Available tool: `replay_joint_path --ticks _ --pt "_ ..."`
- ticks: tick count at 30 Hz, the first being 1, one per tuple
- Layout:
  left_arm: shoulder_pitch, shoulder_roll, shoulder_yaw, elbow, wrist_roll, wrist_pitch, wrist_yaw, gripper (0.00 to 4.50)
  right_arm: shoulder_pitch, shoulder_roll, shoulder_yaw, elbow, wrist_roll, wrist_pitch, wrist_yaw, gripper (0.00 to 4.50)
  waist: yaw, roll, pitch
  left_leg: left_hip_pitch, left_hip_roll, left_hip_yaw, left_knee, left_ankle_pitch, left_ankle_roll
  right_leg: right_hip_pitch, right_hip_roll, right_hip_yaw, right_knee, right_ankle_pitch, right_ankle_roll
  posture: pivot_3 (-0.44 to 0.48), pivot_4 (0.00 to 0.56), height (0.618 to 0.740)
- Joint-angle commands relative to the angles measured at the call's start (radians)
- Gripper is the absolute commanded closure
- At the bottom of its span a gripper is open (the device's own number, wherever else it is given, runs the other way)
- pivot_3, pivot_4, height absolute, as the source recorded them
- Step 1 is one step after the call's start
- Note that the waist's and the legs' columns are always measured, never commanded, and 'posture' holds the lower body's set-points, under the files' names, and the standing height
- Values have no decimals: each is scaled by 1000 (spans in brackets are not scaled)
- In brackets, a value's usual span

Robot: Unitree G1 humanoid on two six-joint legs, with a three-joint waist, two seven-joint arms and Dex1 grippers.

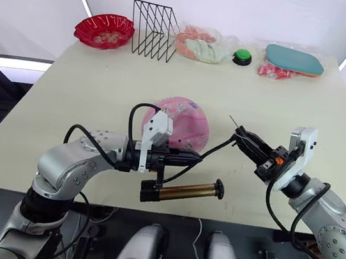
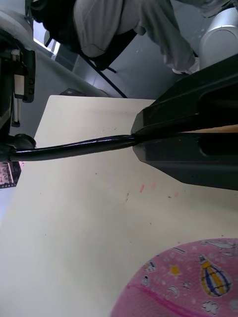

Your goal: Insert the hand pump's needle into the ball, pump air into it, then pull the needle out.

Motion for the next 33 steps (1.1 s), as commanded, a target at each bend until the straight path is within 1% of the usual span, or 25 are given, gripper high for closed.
replay_joint_path --ticks 1,2,11,14,16,18,21,23,26,29,30,31,33 --pt "-7 -16 4 -7 -8 -29 27 2650 -12 -16 -34 -21 14 -9 -10 4193 -1 0 0 0 0 0 0 0 0 0 0 0 0 -1 -2 0 150 740" --pt "-5 -11 7 -11 -14 -30 26 2567 -12 -21 -37 -21 17 -8 -11 4193 -2 0 0 0 0 0 0 0 0 0 0 0 0 -2 -3 0 150 740" --pt "91 92 113 -75 -122 -17 0 2567 -3 -75 -87 -23 54 -4 -14 4193 -4 0 0 0 1 0 -1 0 0 -1 0 0 0 0 -1 0 150 740" --pt "158 118 179 -114 -154 -59 -9 2567 -1 -106 -106 -35 79 10 -18 4193 -2 0 0 0 0 1 -1 0 0 -1 0 0 0 -2 -3 0 150 740" --pt "225 130 257 -134 -181 -105 -30 2567 8 -153 -128 -58 76 23 -9 4193 -7 0 0 0 0 1 -1 0 0 -1 0 0 0 -2 -4 0 150 740" --pt "269 148 308 -138 -201 -142 -55 2567 26 -199 -144 -76 72 39 -3 4193 -6 0 0 0 1 2 -2 0 0 -2 0 1 0 -2 -5 0 150 740" --pt "316 202 396 -129 -243 -130 -69 2567 42 -304 -178 -111 63 77 11 4193 -3 0 0 0 1 1 -2 0 0 -2 0 0 0 -2 -4 0 150 740" --pt "341 223 433 -123 -269 -131 -76 2567 37 -364 -182 -131 52 99 14 4193 -2 0 0 0 1 2 -1 0 0 -2 0 0 0 -3 -3 0 150 740" --pt "372 262 521 -102 -309 -127 -84 2567 -10 -487 -118 -223 -53 124 -10 4193 -3 -1 0 0 1 4 0 0 0 -2 -1 1 -1 -4 -2 0 150 740" --pt "382 291 571 -90 -344 -109 -69 2567 -75 -525 -53 -250 -89 125 -6 4193 -6 -3 1 1 2 4 0 0 0 -2 -1 1 -1 -4 -2 0 150 740" --pt "385 301 579 -89 -341 -109 -60 2567 -112 -544 -27 -243 -85 146 3 4193 -5 -2 1 1 2 3 -1 0 0 -2 -1 0 -1 -4 -2 0 150 740" --pt "375 310 594 -82 -351 -91 -35 2567 -177 -585 20 -225 -78 207 0 4193 -4 -2 1 1 2 3 -1 0 0 -2 -1 0 -1 -4 -2 0 150 740" --pt "364 335 605 -81 -347 -71 5 2567 -294 -636 106 -200 -79 256 61 4193 -5 -2 2 0 1 5 0 0 0 -3 -2 1 -1 -4 -2 0 150 740"
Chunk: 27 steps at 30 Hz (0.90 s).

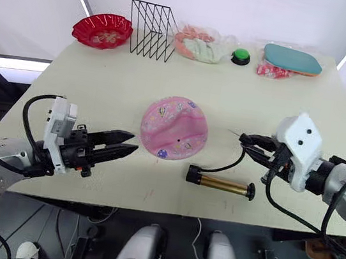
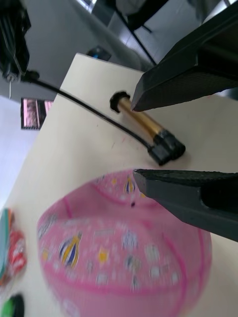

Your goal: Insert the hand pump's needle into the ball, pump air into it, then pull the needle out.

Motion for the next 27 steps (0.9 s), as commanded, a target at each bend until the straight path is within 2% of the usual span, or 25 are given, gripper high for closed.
replay_joint_path --ticks 1,5,8,14,19,22,24,25,27 --pt "-32 37 40 -11 -22 43 79 2567 -173 -71 118 32 -13 85 73 4193 0 -1 0 0 0 0 0 0 0 0 0 0 0 0 0 0 150 740" --pt "-86 44 -9 -13 -16 81 150 2567 -291 -75 246 53 -117 90 119 4193 4 -3 0 -2 0 0 -1 0 0 -2 -1 -1 -1 1 -4 0 150 740" --pt "-150 19 -96 2 34 100 234 2567 -411 -15 358 100 -171 139 135 4193 2 -3 0 -2 0 0 -2 0 0 -2 -1 -2 -1 1 -5 0 150 740" --pt "-252 -41 -220 71 133 124 366 2567 -562 129 553 170 -316 180 149 4193 0 -4 0 -1 0 -1 -2 0 0 -1 1 -1 0 2 -5 0 150 740" --pt "-266 -41 -294 76 203 107 370 2567 -628 236 667 208 -420 171 175 4193 2 -4 0 -2 0 -1 -2 0 0 -1 1 -2 0 2 -5 0 150 740" --pt "-255 -51 -292 62 200 106 366 3361 -643 295 725 238 -482 163 180 4193 4 -4 0 -1 0 -1 -2 0 0 -1 0 -2 0 2 -5 0 150 740" --pt "-254 -53 -290 58 200 107 363 4205 -649 316 747 248 -515 161 187 4193 3 -4 0 -1 0 -2 -1 0 0 -1 0 -2 0 2 -5 0 150 740" --pt "-252 -54 -288 58 199 107 362 4480 -657 337 765 256 -531 161 188 4193 3 -4 -1 -1 0 -2 -1 0 0 -1 0 -2 1 2 -6 0 150 740" --pt "-251 -58 -285 58 200 108 364 4500 -671 371 812 276 -573 146 201 4193 1 -4 -1 -1 0 -2 -1 0 0 -1 0 -2 0 2 -5 0 150 740"
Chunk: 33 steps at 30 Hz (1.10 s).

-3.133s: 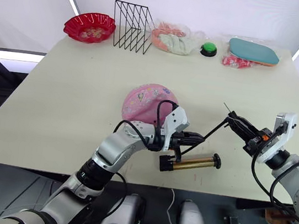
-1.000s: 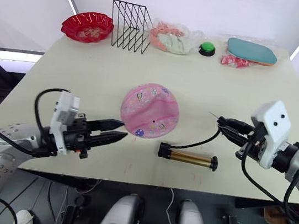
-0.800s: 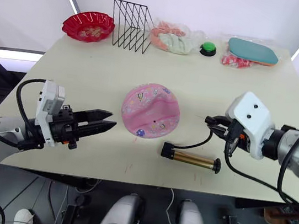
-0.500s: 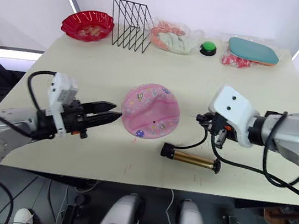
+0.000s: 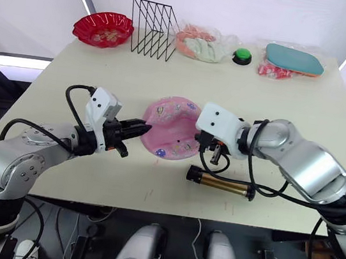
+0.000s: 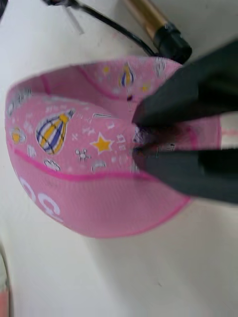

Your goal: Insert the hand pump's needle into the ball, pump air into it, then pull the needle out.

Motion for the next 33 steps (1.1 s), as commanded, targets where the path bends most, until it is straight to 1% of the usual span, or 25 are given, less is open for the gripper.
replay_joint_path --ticks 1,5,12,18,33 --pt "6 -7 3 -18 -2 4 -5 4500 -35 42 46 17 -61 -29 24 4193 -1 0 0 0 0 0 0 0 0 0 0 0 0 0 0 0 150 740" --pt "11 -11 5 -19 2 4 -5 4500 -58 64 93 73 -145 -60 53 4193 1 0 0 0 0 -1 -1 0 0 0 0 -1 0 2 3 0 150 740" --pt "4 -23 8 -11 9 6 2 4500 -88 108 136 127 -237 -89 104 4193 0 0 0 0 0 -1 -1 0 0 0 0 -2 0 2 3 0 150 740" --pt "6 -29 3 -8 15 13 9 4500 -71 138 155 134 -291 -101 135 4193 0 0 0 0 0 -1 0 0 0 0 0 -2 0 2 4 0 150 740" --pt "23 -37 3 -22 8 14 15 4500 -49 157 179 158 -394 -111 179 4193 1 0 0 0 0 -1 0 0 0 1 -1 -2 0 2 4 0 150 740"
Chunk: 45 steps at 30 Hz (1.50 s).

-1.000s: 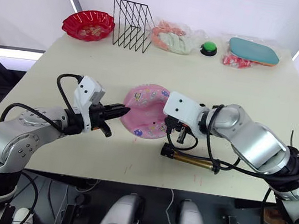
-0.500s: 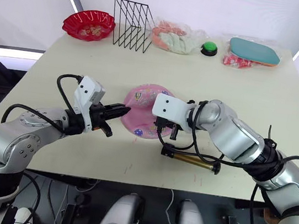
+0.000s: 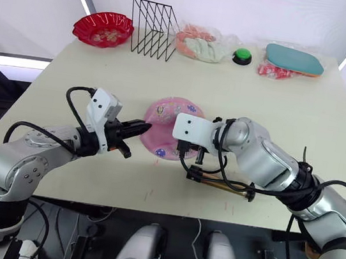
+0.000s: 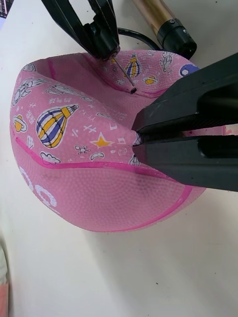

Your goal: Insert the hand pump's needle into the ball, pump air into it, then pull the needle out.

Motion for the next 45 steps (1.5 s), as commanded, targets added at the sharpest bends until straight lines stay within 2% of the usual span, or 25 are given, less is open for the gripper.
replay_joint_path --ticks 1,27,45 --pt "15 0 -5 -20 -2 16 -5 4500 15 5 7 3 -30 -12 14 4193 0 0 0 0 0 0 0 0 0 0 0 0 0 0 0 0 150 740" --pt "20 6 -10 -15 5 15 -9 4500 40 10 -19 56 -134 -34 56 4193 0 0 0 1 0 0 0 0 0 1 0 0 0 -1 -1 0 150 740" --pt "13 2 -17 -17 7 18 -3 4500 44 4 14 64 -185 -48 77 4193 0 0 0 1 0 0 0 0 0 1 0 0 0 -2 -3 0 150 740"
